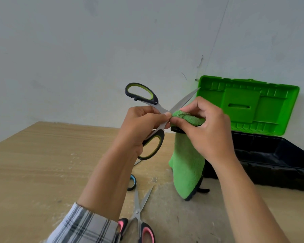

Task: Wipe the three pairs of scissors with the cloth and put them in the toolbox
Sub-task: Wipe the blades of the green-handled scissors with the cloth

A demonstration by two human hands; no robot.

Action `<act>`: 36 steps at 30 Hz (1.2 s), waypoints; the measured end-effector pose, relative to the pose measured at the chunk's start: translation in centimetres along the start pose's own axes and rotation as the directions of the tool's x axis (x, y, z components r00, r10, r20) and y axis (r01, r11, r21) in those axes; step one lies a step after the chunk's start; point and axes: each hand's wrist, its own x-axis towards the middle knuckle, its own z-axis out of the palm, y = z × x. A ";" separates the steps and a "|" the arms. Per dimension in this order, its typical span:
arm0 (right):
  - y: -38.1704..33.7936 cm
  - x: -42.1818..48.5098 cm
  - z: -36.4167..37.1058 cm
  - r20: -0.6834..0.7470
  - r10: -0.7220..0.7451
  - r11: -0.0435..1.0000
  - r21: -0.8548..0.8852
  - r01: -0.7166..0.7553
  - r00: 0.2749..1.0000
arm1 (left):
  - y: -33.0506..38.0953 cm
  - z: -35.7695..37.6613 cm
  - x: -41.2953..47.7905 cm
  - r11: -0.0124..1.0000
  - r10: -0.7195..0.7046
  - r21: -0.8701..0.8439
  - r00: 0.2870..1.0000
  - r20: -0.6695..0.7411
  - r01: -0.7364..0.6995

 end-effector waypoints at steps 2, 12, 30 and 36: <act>0.1 0.0 0.0 -0.003 0.050 0.996 0.069 -0.050 0.999 | 0.0 0.0 0.0 1.000 0.022 0.004 1.000 0.014 -0.022; 0.1 0.3 0.0 0.066 0.286 0.907 0.303 -0.292 0.956 | 0.3 0.0 -0.1 0.998 0.050 -0.041 0.997 0.061 -0.048; -0.1 0.3 -0.3 -0.048 0.208 0.964 0.176 -0.197 0.977 | 0.4 0.1 -0.1 0.996 0.076 -0.048 0.996 0.052 -0.074; -0.5 0.3 -0.8 0.042 0.130 0.988 0.080 -0.133 0.991 | 0.2 0.2 -0.2 0.996 0.085 -0.043 0.996 0.034 -0.083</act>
